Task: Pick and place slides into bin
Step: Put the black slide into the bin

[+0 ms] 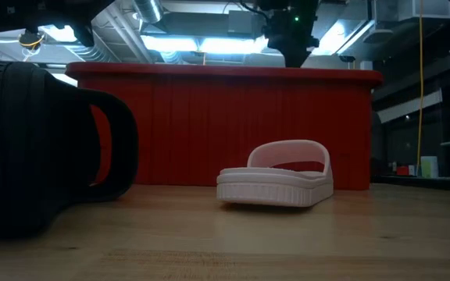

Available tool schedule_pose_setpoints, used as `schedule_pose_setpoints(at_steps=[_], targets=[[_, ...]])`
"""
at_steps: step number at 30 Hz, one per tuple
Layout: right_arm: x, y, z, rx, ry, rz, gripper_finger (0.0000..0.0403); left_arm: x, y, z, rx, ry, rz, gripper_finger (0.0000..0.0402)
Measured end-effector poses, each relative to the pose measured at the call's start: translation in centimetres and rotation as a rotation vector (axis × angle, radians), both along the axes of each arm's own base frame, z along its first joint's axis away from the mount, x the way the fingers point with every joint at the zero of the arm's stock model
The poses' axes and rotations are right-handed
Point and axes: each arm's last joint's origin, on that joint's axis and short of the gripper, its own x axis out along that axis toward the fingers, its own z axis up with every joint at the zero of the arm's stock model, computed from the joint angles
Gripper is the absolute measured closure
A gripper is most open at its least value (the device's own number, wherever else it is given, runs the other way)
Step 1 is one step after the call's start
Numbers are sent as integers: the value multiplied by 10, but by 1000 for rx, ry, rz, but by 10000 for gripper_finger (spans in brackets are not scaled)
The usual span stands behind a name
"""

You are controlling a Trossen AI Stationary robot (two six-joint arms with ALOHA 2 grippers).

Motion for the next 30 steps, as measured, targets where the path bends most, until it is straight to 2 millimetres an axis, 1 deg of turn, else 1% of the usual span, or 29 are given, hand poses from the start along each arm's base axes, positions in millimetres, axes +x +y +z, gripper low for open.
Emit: schedule_pose_setpoints(at_steps=[6, 8, 11, 14, 18, 22, 25, 27, 29, 30], targets=[[14, 40, 3, 1, -14, 103, 398, 0, 0, 0, 54, 9, 7, 398], [15, 55, 6, -23, -17, 124, 397, 0, -1, 0, 58, 8, -5, 400], [12, 80, 12, -79, 1, 139, 399, 0, -2, 0, 89, 10, -41, 400], [3, 103, 22, -85, -29, 152, 399, 0, -3, -1, 110, 10, -93, 400], [-14, 134, 39, -80, -111, 201, 400, 2, -5, -2, 84, 17, -125, 400], [-30, 159, 54, -72, -194, 268, 401, 8, -6, -6, 59, 69, -74, 400], [-44, 175, 64, -60, -257, 300, 401, 15, -9, 2, 33, 111, -42, 400], [-50, 186, 65, -101, -291, 318, 401, 21, -12, 12, 52, 133, -40, 400], [-55, 196, 58, -151, -313, 338, 401, 28, -17, 23, 75, 156, -54, 400], [-57, 201, 52, -152, -321, 353, 401, 31, -20, 27, 83, 176, -61, 400]])
